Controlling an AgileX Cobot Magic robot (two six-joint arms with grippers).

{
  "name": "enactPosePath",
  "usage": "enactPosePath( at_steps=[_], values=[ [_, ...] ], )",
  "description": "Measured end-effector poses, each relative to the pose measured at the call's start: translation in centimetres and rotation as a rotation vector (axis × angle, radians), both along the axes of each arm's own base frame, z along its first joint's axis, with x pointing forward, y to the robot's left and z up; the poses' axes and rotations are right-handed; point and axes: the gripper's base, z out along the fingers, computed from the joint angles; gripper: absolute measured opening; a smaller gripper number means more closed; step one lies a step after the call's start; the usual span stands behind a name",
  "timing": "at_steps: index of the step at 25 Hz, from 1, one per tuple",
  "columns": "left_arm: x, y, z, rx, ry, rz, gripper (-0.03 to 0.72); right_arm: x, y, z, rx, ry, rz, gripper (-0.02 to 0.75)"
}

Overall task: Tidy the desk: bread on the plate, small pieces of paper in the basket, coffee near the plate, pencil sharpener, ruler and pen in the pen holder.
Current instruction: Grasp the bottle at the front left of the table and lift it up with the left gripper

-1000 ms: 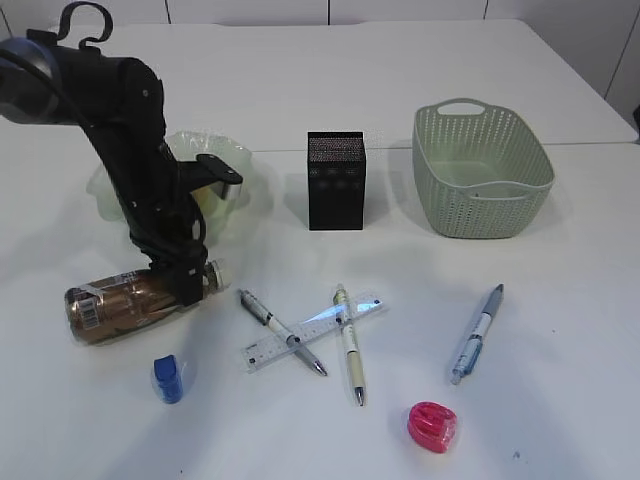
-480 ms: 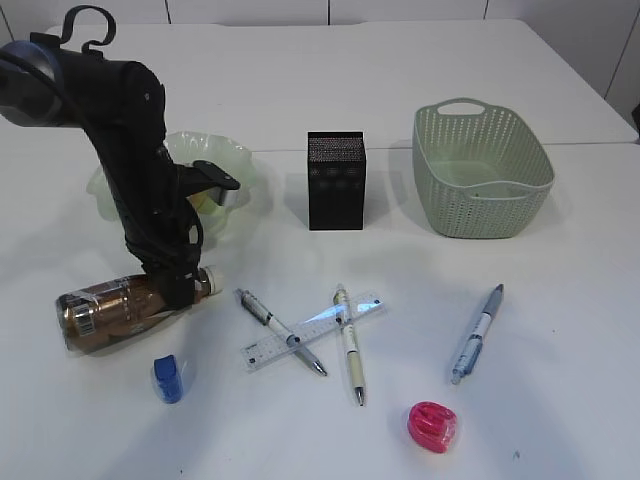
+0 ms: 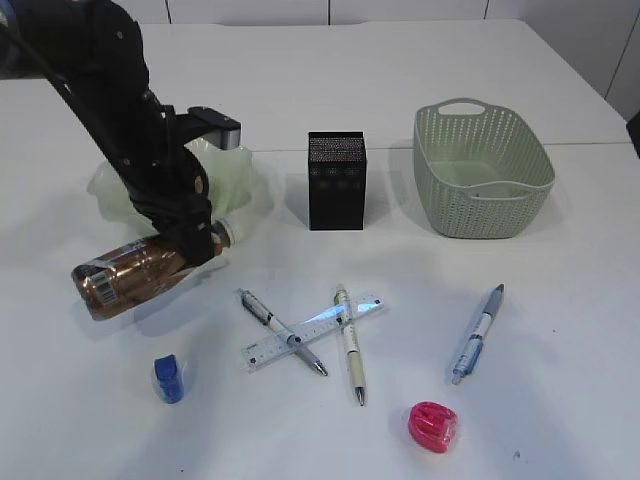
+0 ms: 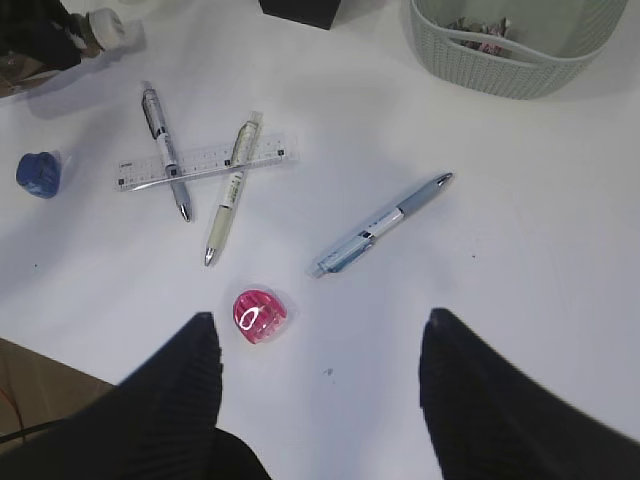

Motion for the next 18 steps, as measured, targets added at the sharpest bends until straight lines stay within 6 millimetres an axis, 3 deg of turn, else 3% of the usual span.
enactPosePath(
  at_steps=[5, 14, 18],
  values=[
    [-0.3, -0.4, 2.8, -0.120, -0.026, 0.044, 0.274, 0.0, 0.0, 0.0, 0.001, -0.003, -0.001, 0.493],
    [-0.5, 2.5, 7.5, -0.264, -0.075, 0.153, 0.274, 0.1, 0.0, 0.0, 0.002, -0.007, -0.002, 0.493],
    [-1.4, 2.8, 9.8, -0.281, -0.109, 0.143, 0.274, 0.1, 0.0, 0.0, 0.002, -0.007, -0.002, 0.493]
  ],
)
